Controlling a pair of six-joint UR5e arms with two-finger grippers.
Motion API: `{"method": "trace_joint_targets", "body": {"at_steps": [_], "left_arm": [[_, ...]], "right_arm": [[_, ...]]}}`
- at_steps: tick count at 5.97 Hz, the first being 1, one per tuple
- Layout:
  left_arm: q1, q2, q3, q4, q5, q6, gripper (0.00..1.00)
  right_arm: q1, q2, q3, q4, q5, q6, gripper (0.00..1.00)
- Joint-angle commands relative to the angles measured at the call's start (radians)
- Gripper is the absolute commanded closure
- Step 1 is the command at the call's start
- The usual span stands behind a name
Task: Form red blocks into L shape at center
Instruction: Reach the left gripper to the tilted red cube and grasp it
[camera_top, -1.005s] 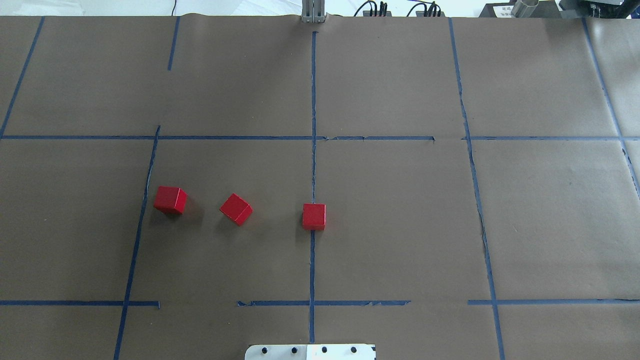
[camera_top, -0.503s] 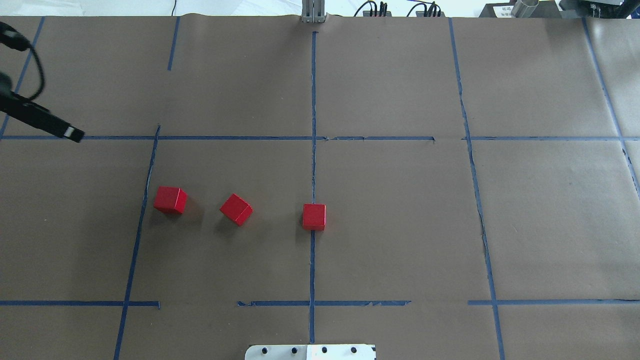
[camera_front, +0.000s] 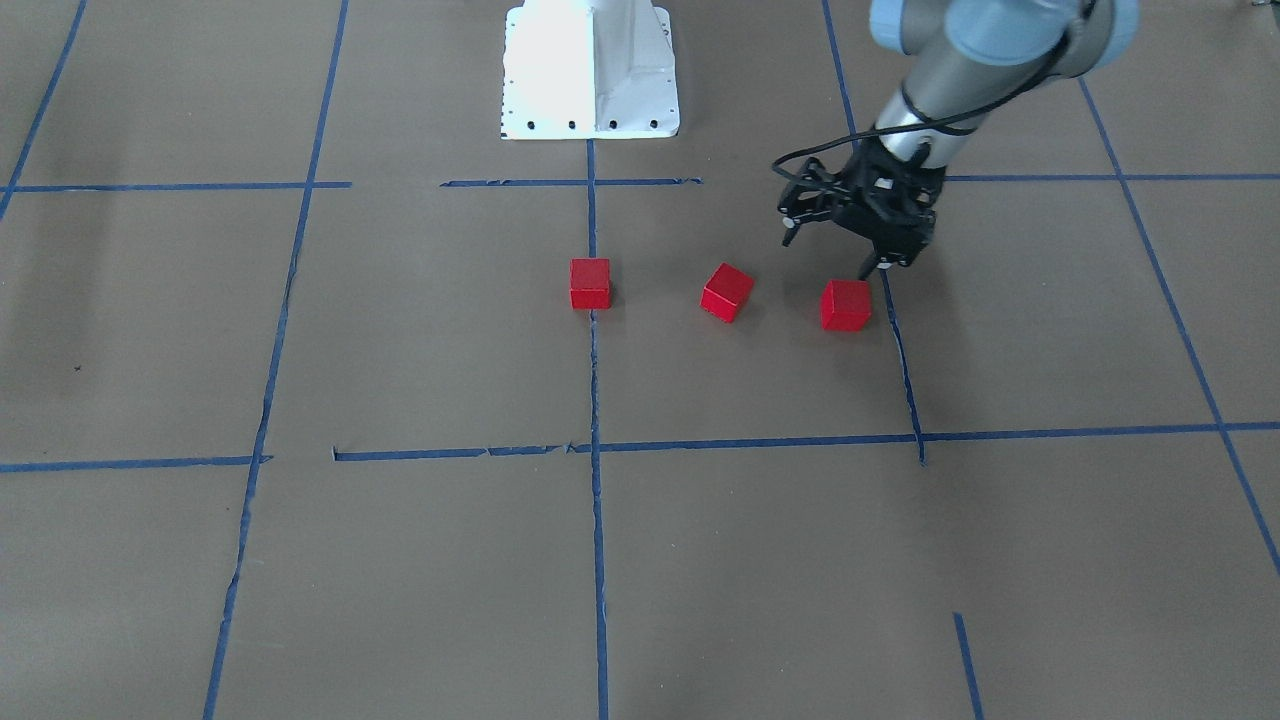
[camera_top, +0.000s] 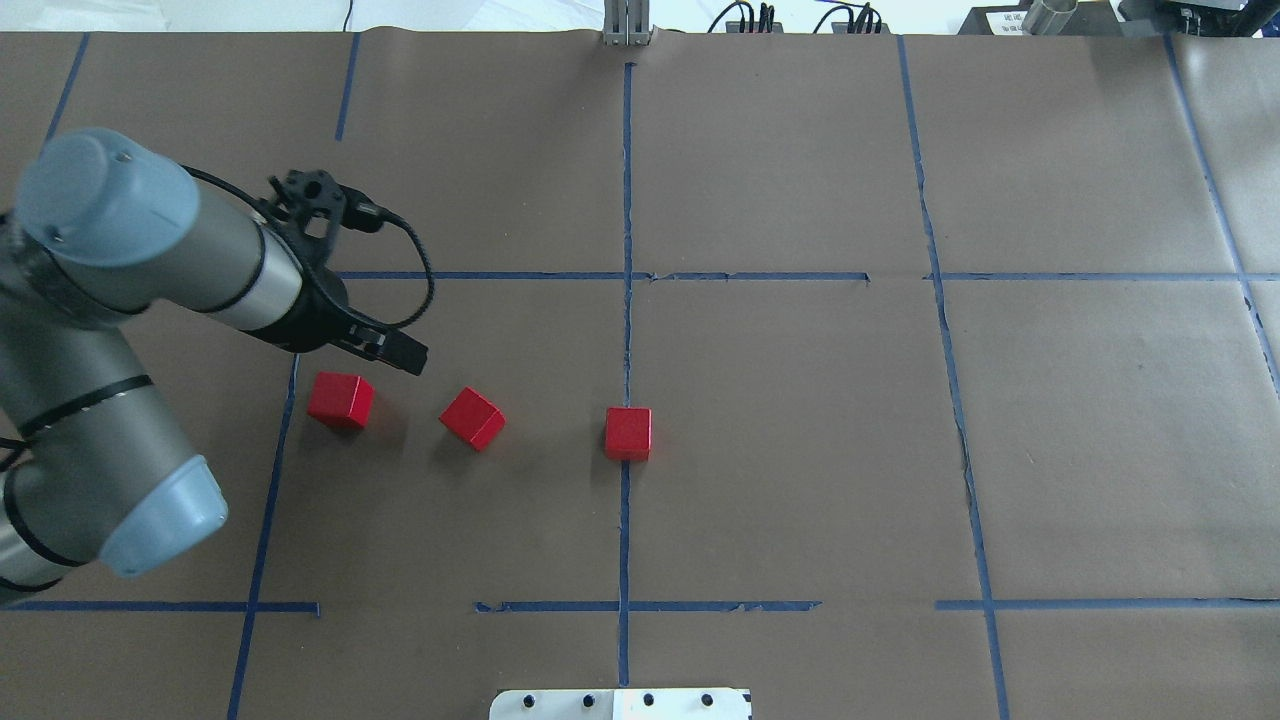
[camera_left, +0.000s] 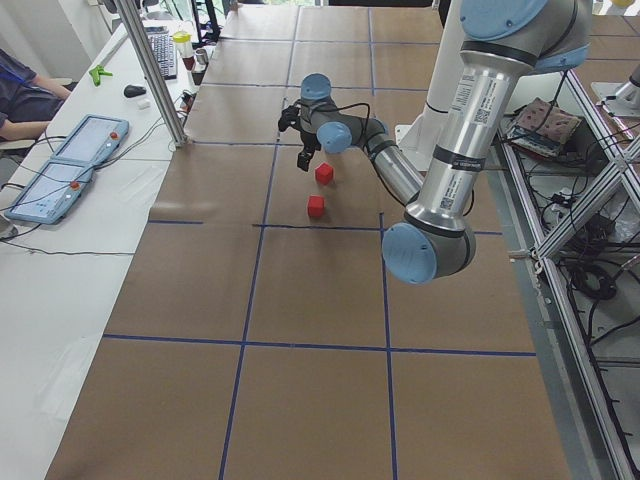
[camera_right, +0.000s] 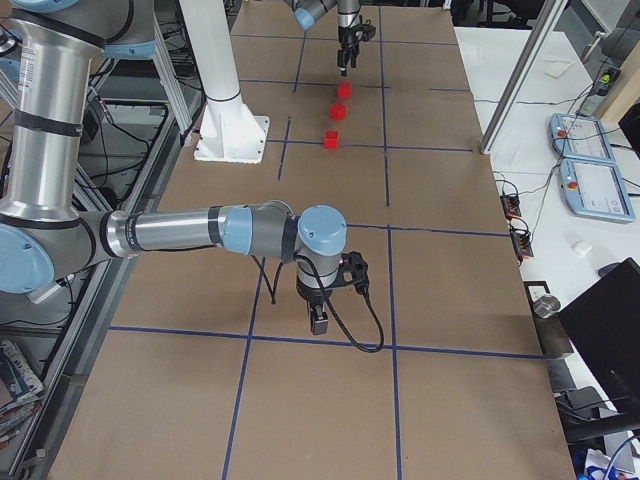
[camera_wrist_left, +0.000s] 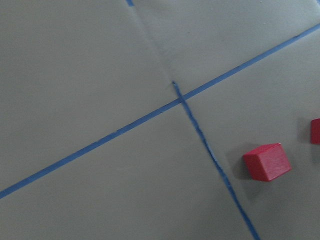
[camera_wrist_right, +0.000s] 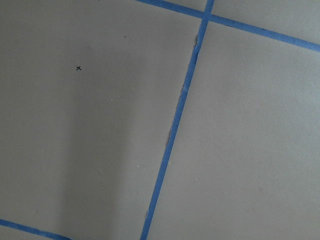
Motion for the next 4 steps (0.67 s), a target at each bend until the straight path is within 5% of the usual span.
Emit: {"method": "trace_joint_targets", "body": {"at_steps": [1, 4], "left_arm": [[0.077, -0.118, 0.142, -0.006, 0.056, -0.059, 0.0], [0.141, -0.108, 0.18, -0.009, 0.159, -0.048, 0.0]], "right_arm": [[0.0, 0.0, 0.0, 0.0, 0.0, 0.0, 0.0], [0.0, 0.0, -0.005, 0.0, 0.0, 0.0, 0.0]]}}
